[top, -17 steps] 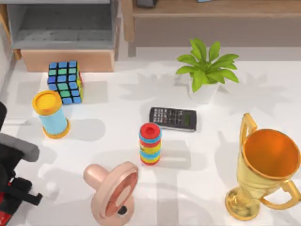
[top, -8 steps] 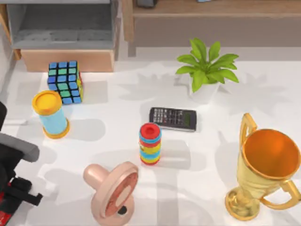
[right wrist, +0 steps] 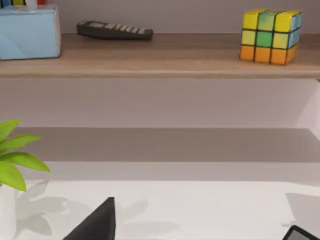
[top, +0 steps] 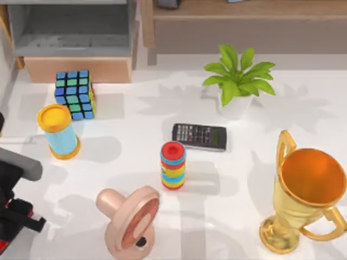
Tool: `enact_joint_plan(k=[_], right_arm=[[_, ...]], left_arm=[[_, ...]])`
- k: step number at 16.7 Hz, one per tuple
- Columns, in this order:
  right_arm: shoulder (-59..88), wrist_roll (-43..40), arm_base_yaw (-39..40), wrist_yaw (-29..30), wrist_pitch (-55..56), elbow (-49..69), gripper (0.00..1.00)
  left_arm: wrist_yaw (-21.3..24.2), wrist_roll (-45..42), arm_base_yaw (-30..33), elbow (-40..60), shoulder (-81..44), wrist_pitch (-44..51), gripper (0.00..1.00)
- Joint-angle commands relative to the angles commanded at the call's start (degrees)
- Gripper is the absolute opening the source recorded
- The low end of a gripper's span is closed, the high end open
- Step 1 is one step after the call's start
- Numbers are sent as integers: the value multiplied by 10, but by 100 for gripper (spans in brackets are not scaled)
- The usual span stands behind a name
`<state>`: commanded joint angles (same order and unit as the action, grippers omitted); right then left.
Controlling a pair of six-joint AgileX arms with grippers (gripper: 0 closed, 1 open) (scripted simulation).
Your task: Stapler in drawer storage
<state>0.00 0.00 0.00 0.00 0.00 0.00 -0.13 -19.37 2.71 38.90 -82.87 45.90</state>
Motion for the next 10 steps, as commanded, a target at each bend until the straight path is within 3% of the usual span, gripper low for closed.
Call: enact_joint_plan(k=[10], right_arm=[[0,0,0,0,0,0,100]], left_arm=[[0,0,-4,32,16,28,0]])
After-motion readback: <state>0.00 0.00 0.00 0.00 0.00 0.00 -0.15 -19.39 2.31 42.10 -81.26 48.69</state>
